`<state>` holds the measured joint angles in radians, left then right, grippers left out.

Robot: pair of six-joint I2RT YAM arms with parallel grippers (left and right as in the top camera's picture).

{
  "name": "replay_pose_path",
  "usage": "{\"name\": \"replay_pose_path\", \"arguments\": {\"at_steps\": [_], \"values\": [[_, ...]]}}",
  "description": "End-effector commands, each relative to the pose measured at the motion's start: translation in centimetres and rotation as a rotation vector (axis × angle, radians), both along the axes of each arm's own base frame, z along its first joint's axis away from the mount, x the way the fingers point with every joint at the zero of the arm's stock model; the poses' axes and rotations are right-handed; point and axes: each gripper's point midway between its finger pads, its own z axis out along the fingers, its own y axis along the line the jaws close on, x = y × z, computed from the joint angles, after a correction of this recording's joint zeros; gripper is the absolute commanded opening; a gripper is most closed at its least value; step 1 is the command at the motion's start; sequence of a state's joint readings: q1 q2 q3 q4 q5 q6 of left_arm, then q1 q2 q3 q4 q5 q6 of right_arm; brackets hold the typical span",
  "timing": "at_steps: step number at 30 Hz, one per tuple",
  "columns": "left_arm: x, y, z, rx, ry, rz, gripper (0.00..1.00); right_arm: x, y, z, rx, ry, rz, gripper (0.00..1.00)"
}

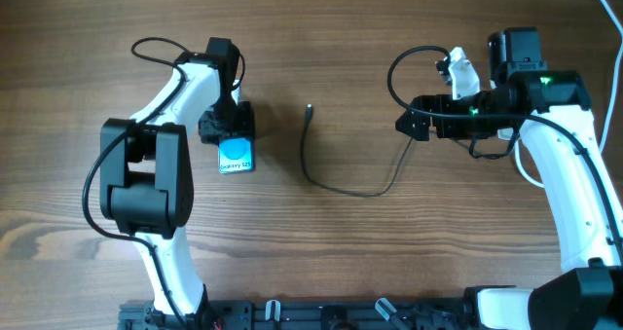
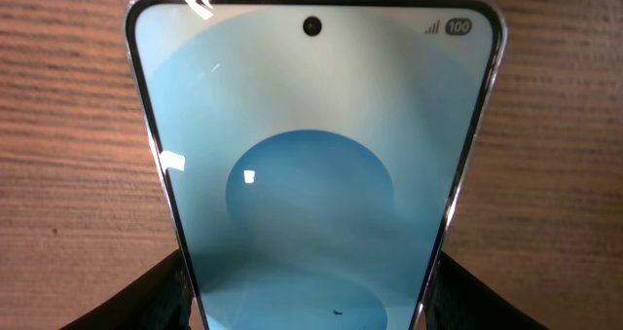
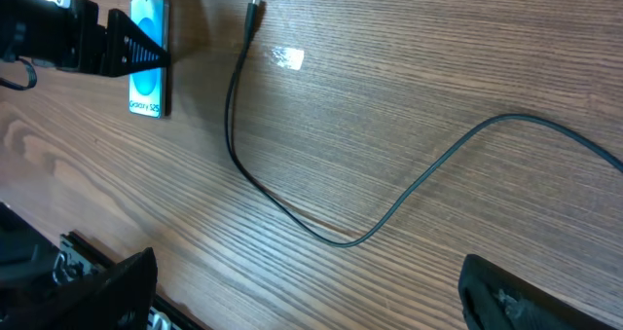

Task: Plug charger to phone and switch on socket
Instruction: 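Grasp the phone's edge with the left gripper and lift it, then raise the phone upright with the left gripper toward the center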

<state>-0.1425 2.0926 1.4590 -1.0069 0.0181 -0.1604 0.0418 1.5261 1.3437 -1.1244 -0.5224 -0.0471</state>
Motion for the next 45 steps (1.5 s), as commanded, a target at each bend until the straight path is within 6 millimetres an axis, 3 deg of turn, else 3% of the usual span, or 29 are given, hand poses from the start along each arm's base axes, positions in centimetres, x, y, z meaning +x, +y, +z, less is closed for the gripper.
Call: {"name": "replay_pose_path", "arguments": {"at_steps": [1, 5, 11, 18, 24, 29, 33, 40, 45], "values": [[1.3, -0.8, 2.3, -0.027, -0.065, 0.018, 0.6, 0.1, 0.1, -0.2, -0.01, 0.0, 0.005, 1.0], [1.8, -1.1, 4.9, -0.051, -0.134, 0.024, 0.61, 0.1, 0.1, -0.2, -0.01, 0.0, 0.005, 1.0], [2.2, -2.0, 10.5, -0.131, -0.268, 0.078, 0.58, 0.1, 0.1, -0.2, -0.01, 0.002, 0.005, 1.0], [1.4, -4.0, 16.9, -0.3, -0.382, 0.207, 0.45, 0.0, 0.1, -0.2, -0.008, 0.008, -0.002, 1.0], [0.4, -6.9, 19.5, -0.495, -0.363, 0.215, 0.42, 0.1, 0.1, -0.2, -0.004, 0.015, -0.016, 1.0], [-0.1, -8.9, 20.5, -0.628, -0.315, 0.22, 0.04, 0.0, 0.1, -0.2, -0.003, 0.02, -0.019, 1.0], [-0.4, -9.3, 20.8, -0.673, -0.255, 0.342, 0.04, 0.0, 0.1, -0.2, 0.0, 0.03, -0.036, 1.0], [-2.5, -13.1, 24.1, -0.959, -0.056, 0.379, 0.04, -0.2, 0.1, -0.2, 0.002, 0.041, -0.043, 1.0], [-3.7, -14.4, 26.1, -1.081, 0.072, 0.422, 0.04, -0.2, -0.3, -0.4, -0.016, 0.056, -0.072, 1.0]]}}
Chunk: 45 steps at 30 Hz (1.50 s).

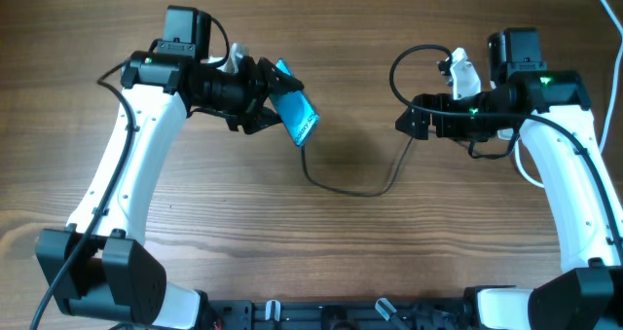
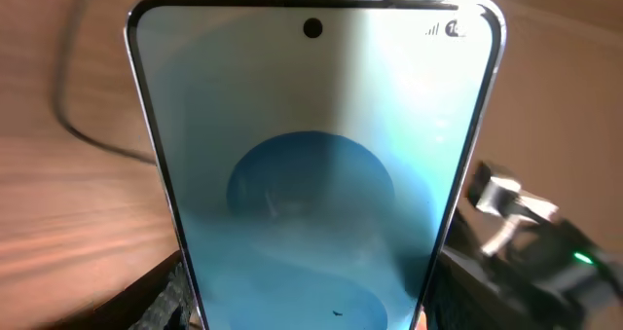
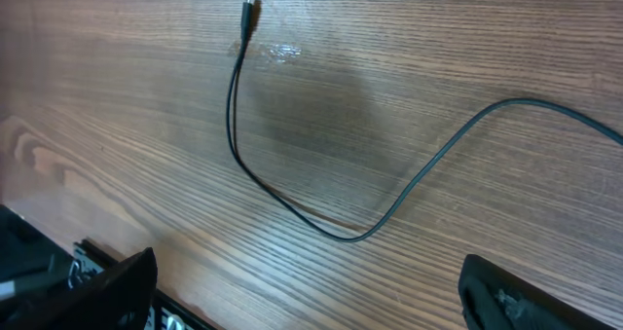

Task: Plug charger to phone and switch on socket
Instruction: 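Raise the phone upright with the left gripper toward the center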

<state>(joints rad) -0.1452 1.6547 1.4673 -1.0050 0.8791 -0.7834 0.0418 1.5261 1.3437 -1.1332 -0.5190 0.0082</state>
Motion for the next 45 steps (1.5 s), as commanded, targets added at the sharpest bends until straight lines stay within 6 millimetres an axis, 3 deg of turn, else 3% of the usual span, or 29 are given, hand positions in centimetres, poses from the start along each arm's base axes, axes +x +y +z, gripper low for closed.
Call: {"name": "replay_pose_path", "arguments": {"at_steps": [1, 4, 15, 26, 45], "values": [[-1.4, -1.8, 4.6, -0.196, 0.024, -0.045, 0.04, 0.0, -0.5, -0.5, -0.036, 0.029, -0.044, 1.0], [-2.4, -2.6, 6.3, -0.305, 0.051, -0.093, 0.04, 0.2, -1.3, -0.9, -0.078, 0.051, -0.105, 1.0], [-3.9, -3.2, 9.1, -0.479, 0.324, -0.071, 0.04, 0.2, -1.3, -0.9, -0.078, 0.05, -0.105, 1.0], [-4.3, -3.2, 10.1, -0.527, 0.522, -0.025, 0.04, 0.2, -1.3, -0.9, -0.079, 0.051, -0.104, 1.0], [-3.9, -2.7, 10.1, -0.533, 0.522, -0.007, 0.04, 0.2, -1.3, -0.9, -0.078, 0.051, -0.104, 1.0]]}}
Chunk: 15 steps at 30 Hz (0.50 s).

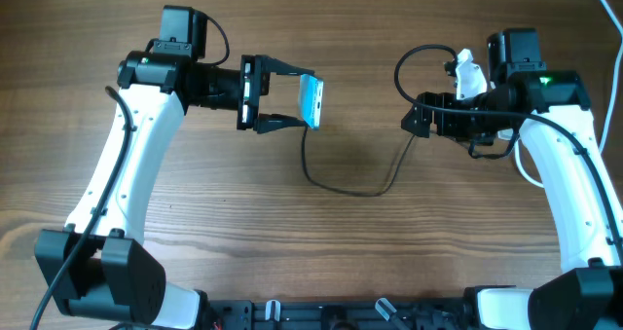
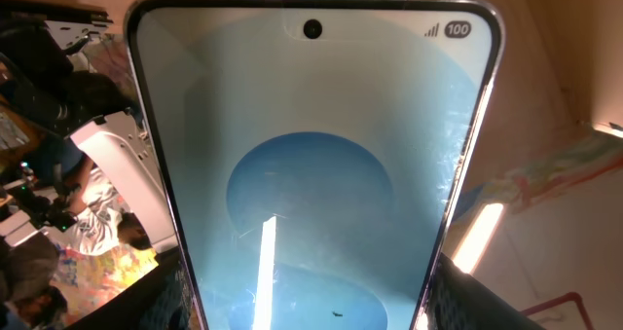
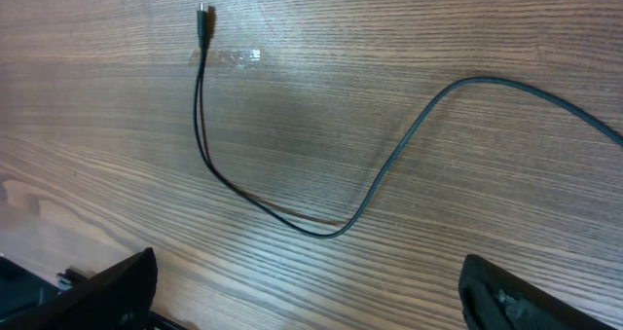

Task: Plug charger to phone and switch on socket
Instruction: 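Raise the phone upright with the left gripper toward the center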

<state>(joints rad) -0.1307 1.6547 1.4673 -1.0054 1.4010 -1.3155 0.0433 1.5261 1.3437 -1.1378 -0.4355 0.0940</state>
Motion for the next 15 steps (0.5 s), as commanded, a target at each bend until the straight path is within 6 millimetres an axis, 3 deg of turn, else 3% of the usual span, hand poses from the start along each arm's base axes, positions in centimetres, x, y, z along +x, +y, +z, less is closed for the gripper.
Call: {"name": "replay_pose_path", "arguments": {"at_steps": [1, 15], "values": [[-0.7, 0.11, 2.61, -0.055, -0.046, -0.015, 0.04, 0.06, -0.1, -0.25, -0.014, 0.01, -0.011, 1.0], [-0.58, 0.13, 2.37, -0.041, -0.048, -0.009, 0.04, 0.07, -0.1, -0.25, -0.014, 0.01, -0.011, 1.0]]}}
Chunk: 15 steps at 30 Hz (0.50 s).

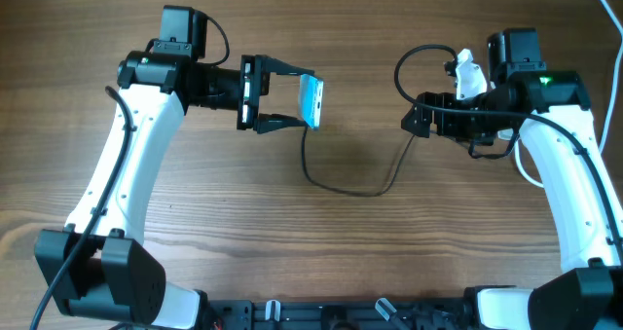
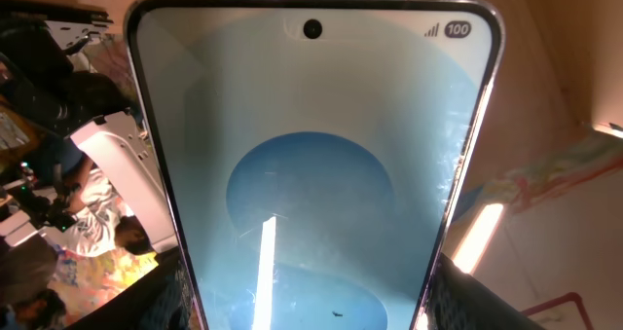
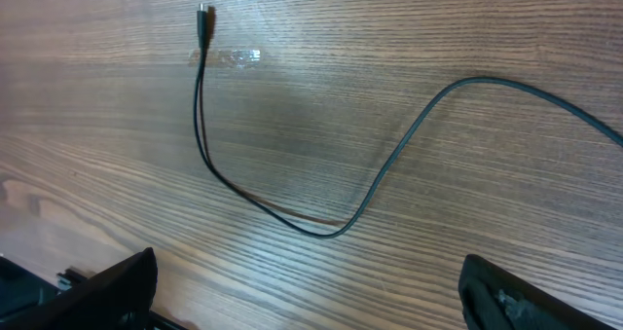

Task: Plug charger to phone and switch on socket
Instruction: 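Raise the phone upright with the left gripper toward the center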

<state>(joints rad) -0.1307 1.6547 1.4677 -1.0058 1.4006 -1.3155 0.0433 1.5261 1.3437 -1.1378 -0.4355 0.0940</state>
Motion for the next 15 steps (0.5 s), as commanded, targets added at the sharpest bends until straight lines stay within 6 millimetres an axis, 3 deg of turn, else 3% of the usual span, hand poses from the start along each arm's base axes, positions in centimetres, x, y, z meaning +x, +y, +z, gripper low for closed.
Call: {"name": "replay_pose_path", "arguments": {"at_steps": [1, 8, 15], "values": [[-0.6, 0.1, 2.3, -0.04, -0.048, -0.008, 0.04, 0.1, -0.1, -0.2, -0.014, 0.01, -0.012, 1.0], [0.6, 0.5, 0.0, 0.102, -0.078, 0.052, 0.04, 0.1, -0.1, -0.2, -0.014, 0.01, -0.011, 1.0], [3.3, 3.2, -5.3, 0.448, -0.124, 0.198, 0.04, 0.1, -0.1, -0.2, -0.014, 0.01, -0.011, 1.0]]}}
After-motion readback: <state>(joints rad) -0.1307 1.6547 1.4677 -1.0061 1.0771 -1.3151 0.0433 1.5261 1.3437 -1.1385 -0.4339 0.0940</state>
